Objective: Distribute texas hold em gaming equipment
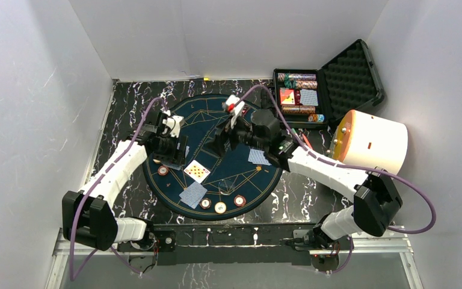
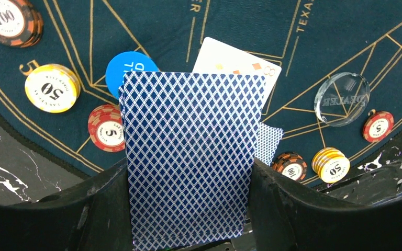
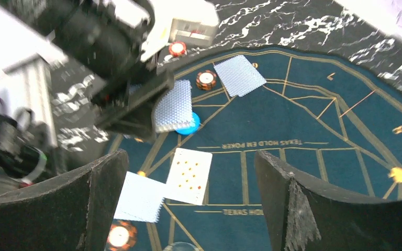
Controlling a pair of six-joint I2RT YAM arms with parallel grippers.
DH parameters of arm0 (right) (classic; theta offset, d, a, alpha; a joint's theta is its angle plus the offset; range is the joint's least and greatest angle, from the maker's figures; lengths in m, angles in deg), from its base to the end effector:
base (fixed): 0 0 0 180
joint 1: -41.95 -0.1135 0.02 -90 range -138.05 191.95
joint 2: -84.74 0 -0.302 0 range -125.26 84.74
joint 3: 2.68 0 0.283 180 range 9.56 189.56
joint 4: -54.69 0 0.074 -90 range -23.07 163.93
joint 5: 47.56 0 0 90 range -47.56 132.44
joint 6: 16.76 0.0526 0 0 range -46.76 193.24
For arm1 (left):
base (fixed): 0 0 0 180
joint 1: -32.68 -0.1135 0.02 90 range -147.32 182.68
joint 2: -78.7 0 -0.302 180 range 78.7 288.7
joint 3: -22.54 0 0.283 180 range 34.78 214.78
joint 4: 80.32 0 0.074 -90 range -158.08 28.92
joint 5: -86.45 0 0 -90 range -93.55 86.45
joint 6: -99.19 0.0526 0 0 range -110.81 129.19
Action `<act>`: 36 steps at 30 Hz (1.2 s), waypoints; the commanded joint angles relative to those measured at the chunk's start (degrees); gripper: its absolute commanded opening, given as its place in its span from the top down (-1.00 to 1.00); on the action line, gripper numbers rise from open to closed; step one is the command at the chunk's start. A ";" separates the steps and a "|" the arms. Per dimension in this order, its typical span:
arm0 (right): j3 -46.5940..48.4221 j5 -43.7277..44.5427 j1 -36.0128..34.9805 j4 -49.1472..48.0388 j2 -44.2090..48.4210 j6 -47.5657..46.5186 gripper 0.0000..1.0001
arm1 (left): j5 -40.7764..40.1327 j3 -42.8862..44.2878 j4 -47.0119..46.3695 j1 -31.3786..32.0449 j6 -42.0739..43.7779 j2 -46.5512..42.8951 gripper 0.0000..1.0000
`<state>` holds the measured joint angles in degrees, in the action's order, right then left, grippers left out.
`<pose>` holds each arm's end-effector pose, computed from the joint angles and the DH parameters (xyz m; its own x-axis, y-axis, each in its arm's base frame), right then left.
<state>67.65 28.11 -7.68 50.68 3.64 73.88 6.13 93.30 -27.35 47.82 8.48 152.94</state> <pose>0.2332 0.2944 0.3443 -0.0863 -0.0848 -0.9927 -0.8965 0.4413 0.0402 0.2776 -0.0843 0.2821 -0.8087 0.2062 -0.5509 0.3372 0.9299 -0.1470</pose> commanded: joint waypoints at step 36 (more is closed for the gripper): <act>19.53 -37.37 7.36 -4.69 -32.07 48.62 -0.40 | -2.51 1.29 -3.00 14.62 4.62 -6.73 1.00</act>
<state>84.58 -9.81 -0.73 42.85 -29.25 126.23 3.42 93.45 -30.32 62.11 13.05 147.60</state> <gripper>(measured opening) 0.731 0.621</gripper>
